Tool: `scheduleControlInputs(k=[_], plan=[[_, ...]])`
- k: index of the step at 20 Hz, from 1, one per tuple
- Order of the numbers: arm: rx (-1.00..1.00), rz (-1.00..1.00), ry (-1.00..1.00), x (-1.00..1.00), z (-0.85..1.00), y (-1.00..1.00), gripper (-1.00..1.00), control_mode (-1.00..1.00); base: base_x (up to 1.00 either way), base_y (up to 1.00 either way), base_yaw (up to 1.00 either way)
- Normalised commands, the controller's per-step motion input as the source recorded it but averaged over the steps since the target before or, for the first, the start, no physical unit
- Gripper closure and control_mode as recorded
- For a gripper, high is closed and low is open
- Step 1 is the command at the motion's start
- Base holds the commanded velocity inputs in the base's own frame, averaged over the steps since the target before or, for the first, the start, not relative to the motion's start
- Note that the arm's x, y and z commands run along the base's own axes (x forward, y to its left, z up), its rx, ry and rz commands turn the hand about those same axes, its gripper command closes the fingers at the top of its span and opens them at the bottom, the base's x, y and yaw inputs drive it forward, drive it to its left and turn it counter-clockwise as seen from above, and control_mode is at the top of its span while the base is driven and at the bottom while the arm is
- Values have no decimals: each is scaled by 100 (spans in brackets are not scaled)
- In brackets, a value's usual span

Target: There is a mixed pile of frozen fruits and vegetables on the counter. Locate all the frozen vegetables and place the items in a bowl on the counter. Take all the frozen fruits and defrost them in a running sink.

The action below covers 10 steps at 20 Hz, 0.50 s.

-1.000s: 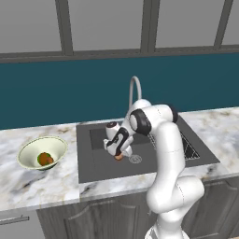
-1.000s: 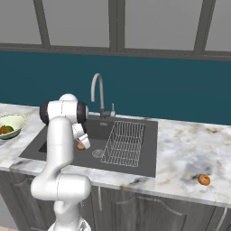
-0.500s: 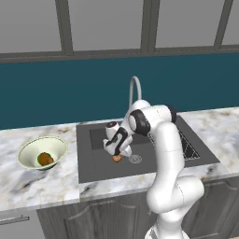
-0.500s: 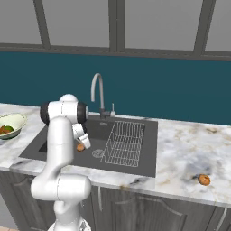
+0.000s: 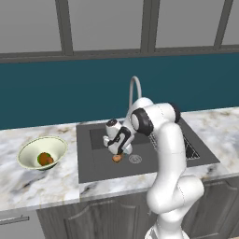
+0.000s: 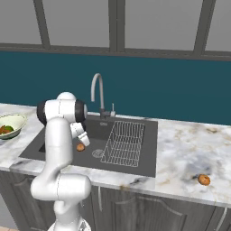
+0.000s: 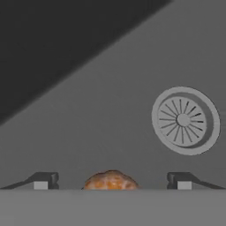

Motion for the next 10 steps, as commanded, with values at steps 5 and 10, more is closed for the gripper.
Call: scheduleControlInputs(k=[5, 10], plan=[[-1, 0, -12, -37, 44, -8, -100, -100, 0, 0, 0], [0, -1, -9, -36, 46, -18, -100, -100, 0, 0, 0]])
